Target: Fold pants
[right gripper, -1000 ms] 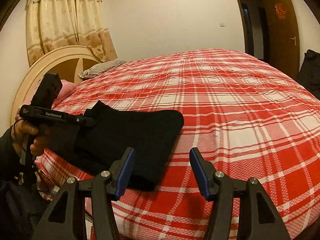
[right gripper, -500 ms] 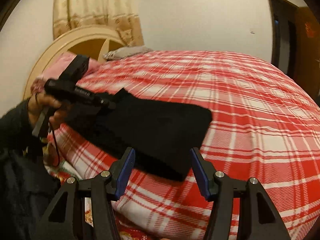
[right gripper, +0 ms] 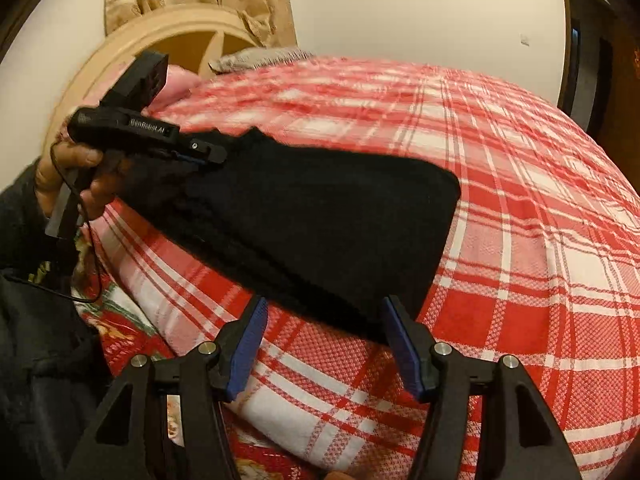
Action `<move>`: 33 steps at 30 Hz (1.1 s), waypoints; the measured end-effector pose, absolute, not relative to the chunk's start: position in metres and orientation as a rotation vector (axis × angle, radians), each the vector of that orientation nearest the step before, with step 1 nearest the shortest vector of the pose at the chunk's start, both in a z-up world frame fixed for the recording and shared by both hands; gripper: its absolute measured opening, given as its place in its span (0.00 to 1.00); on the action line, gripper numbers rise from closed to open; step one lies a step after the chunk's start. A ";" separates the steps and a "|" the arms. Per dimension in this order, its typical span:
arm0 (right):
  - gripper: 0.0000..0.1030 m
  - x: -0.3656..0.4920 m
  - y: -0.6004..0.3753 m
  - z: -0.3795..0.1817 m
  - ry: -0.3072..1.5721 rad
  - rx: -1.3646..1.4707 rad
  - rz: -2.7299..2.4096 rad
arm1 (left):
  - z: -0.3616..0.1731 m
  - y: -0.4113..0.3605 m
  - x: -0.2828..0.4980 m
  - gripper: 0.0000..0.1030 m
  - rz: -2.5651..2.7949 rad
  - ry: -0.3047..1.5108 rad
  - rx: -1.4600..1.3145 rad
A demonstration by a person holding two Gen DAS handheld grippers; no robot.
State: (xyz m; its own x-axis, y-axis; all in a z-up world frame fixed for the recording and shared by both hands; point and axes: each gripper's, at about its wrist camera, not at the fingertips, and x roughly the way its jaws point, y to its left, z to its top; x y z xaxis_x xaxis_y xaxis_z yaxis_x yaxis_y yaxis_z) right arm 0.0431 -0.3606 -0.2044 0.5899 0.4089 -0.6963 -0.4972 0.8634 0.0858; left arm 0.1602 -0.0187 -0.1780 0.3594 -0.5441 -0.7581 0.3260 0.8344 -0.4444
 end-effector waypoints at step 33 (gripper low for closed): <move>0.60 0.063 -0.320 -0.178 0.655 -0.091 0.526 | -0.199 0.245 0.139 0.60 0.001 0.873 -0.238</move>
